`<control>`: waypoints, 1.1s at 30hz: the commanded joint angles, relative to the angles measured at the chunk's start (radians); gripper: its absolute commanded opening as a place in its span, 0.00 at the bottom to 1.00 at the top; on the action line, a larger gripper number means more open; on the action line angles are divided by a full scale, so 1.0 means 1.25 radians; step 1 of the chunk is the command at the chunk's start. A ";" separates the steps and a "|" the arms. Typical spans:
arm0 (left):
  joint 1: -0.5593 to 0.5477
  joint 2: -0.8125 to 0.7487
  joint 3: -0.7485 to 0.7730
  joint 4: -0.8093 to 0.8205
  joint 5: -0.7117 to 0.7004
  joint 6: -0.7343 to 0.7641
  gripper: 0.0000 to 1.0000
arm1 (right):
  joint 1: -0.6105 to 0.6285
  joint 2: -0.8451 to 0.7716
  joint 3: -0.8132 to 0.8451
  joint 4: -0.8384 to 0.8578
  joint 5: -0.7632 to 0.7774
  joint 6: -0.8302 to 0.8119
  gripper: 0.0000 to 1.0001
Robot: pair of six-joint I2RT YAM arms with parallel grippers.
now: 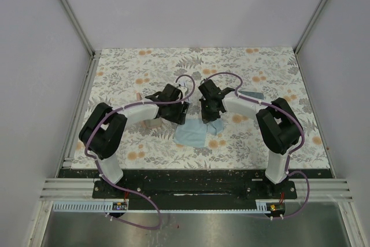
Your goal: Organize the sunglasses
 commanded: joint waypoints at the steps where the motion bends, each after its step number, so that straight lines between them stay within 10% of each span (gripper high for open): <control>1: -0.016 -0.015 -0.045 0.044 -0.033 0.014 0.62 | -0.005 -0.035 0.018 -0.014 -0.007 -0.010 0.00; 24: -0.032 0.075 -0.040 0.074 -0.088 0.018 0.33 | -0.005 -0.043 0.015 -0.011 -0.016 -0.004 0.00; 33: -0.042 0.027 -0.092 0.063 -0.086 -0.011 0.44 | -0.005 -0.042 0.018 -0.011 -0.025 0.002 0.00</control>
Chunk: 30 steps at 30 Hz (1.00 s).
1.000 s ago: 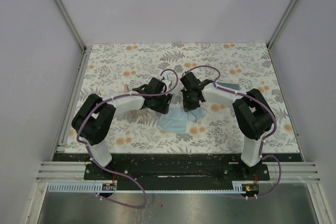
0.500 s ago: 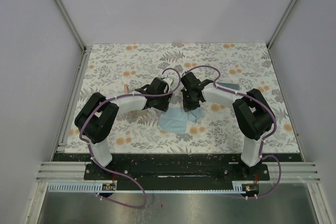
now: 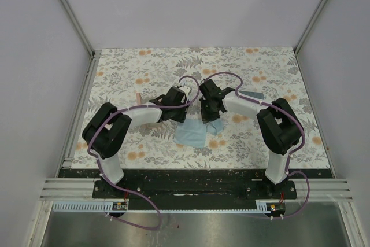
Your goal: Organize the sunglasses
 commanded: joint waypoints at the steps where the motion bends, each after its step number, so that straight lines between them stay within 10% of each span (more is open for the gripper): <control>1: -0.007 0.001 -0.051 -0.070 0.017 -0.022 0.44 | -0.007 -0.036 0.018 -0.010 -0.017 0.002 0.00; 30: -0.038 0.045 -0.122 -0.039 0.021 -0.097 0.12 | -0.007 -0.044 0.004 -0.005 -0.017 0.008 0.00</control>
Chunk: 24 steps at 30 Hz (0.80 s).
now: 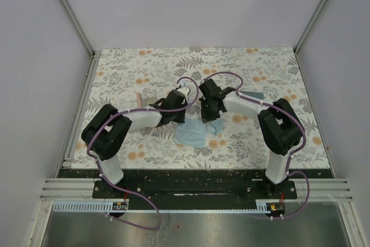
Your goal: Organize the sunglasses
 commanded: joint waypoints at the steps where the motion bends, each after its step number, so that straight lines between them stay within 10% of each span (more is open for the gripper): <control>1: -0.018 0.061 -0.063 -0.131 0.039 -0.028 0.08 | -0.005 -0.037 0.004 -0.007 -0.005 0.007 0.00; 24: 0.015 0.034 0.099 -0.177 0.020 0.016 0.00 | -0.041 0.009 0.040 -0.007 0.000 -0.023 0.00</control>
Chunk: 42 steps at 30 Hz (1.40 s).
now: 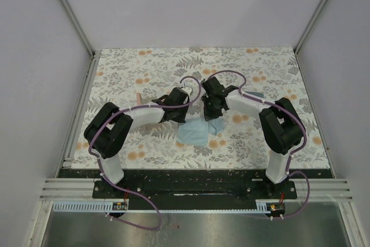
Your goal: Organize the sunglasses
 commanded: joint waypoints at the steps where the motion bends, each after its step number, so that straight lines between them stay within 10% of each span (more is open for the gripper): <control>1: 0.021 0.012 0.026 -0.056 0.009 0.006 0.00 | -0.019 0.011 0.043 -0.006 -0.001 -0.017 0.00; 42: 0.026 -0.059 0.036 0.013 0.023 0.041 0.00 | -0.038 0.004 0.067 -0.022 -0.019 -0.033 0.00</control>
